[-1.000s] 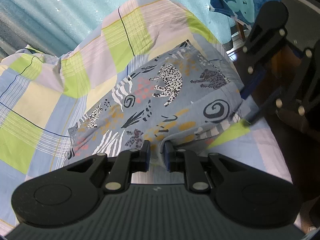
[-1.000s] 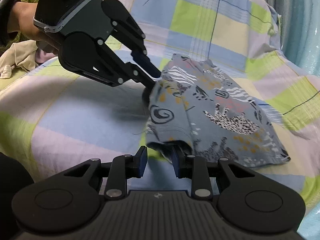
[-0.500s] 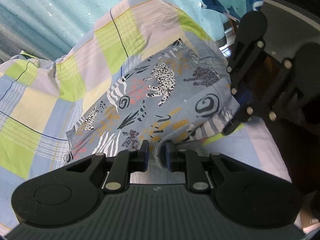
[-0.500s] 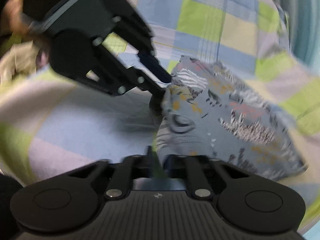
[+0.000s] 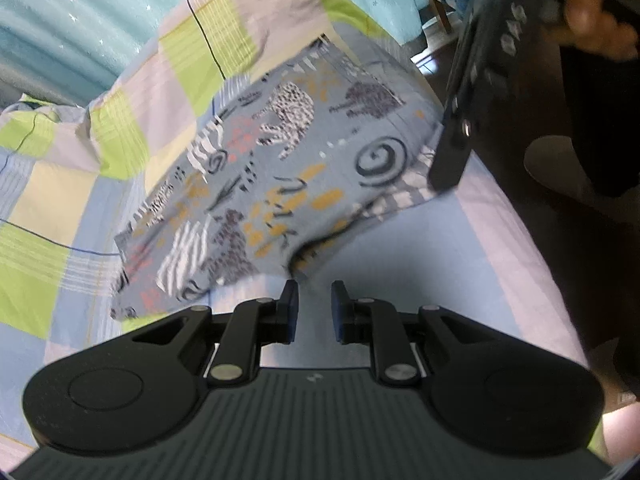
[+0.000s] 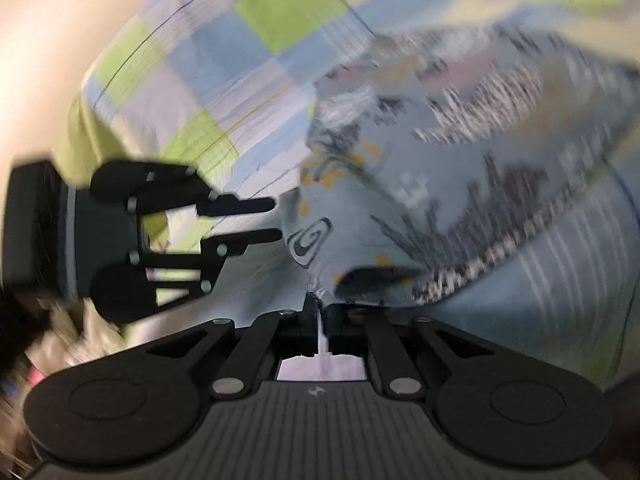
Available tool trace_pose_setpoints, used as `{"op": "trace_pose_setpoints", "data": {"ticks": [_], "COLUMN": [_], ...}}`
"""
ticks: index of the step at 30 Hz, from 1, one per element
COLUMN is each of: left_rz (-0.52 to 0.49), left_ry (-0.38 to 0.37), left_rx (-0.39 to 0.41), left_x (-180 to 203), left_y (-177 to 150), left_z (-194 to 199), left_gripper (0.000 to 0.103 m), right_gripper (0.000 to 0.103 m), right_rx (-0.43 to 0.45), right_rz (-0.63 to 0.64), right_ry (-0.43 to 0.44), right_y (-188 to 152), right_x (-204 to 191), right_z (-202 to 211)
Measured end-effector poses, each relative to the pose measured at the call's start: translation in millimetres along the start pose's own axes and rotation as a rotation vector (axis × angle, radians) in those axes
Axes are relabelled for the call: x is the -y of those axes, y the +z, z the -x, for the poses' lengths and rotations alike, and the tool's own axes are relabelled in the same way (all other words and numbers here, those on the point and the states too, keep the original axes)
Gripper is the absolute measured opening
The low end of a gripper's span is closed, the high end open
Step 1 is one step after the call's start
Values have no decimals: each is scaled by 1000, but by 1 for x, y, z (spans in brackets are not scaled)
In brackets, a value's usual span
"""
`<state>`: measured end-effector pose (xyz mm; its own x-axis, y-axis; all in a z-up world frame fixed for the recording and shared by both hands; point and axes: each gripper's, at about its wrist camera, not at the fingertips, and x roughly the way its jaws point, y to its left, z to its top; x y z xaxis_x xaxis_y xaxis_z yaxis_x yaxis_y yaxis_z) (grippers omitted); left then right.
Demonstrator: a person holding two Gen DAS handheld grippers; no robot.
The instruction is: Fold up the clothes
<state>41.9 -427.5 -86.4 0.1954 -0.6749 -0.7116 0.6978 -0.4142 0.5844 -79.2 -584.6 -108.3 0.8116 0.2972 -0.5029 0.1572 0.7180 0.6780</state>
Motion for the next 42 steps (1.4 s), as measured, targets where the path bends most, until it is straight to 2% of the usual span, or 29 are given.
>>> {"op": "trace_pose_setpoints", "data": {"ticks": [3, 6, 7, 11, 12, 13, 15, 18, 20, 22, 25, 26, 28, 31, 34, 38, 42], "left_rz": [7, 30, 48, 129, 142, 151, 172, 196, 238, 322, 419, 415, 397, 345, 289, 214, 216], "left_ry": [-3, 5, 3, 23, 30, 40, 48, 61, 54, 43, 31, 35, 43, 61, 81, 110, 123], "left_rx": [-8, 6, 14, 36, 36, 33, 28, 24, 31, 46, 60, 56, 47, 41, 38, 29, 24], "left_x": [5, 5, 4, -3, -5, -5, -7, -9, -12, -21, -34, -34, -34, -26, -17, -5, -9], "left_y": [-5, -5, -5, -3, -3, -2, -1, 1, 1, -1, -4, -4, -4, -2, 1, 6, 10], "left_z": [1, 4, 5, 7, 6, 4, -1, -8, -11, -12, -13, -13, -11, -11, -11, -14, -19], "left_gripper": [16, 16, 16, 20, 20, 21, 23, 25, 26, 26, 25, 25, 25, 25, 25, 26, 25], "right_gripper": [13, 15, 21, 29, 38, 43, 43, 42, 40, 40, 34, 31, 0, 0, 0, 0, 0], "right_rx": [-9, 19, 41, 116, 122, 123, 122, 95, 71, 57, 36, 29, 31, 53, 58, 1, -43], "right_rz": [-12, 86, 144, 272, 304, 342, 443, 694, 831, 936, 1007, 1018, 1031, 1037, 1008, 995, 983], "right_ry": [-5, -70, -104, -201, -228, -254, -293, -359, -373, -391, -405, -410, -440, -478, -465, -421, -417], "right_y": [-3, -8, -10, -12, -11, -10, -8, -13, -19, -25, -26, -25, -26, -28, -27, -34, -37], "right_x": [0, -14, -22, -38, -40, -42, -50, -70, -80, -87, -89, -88, -87, -88, -92, -94, -88], "right_z": [13, 30, 36, 49, 48, 46, 37, 15, 3, -8, -24, -28, -27, -16, -4, -10, -13]}}
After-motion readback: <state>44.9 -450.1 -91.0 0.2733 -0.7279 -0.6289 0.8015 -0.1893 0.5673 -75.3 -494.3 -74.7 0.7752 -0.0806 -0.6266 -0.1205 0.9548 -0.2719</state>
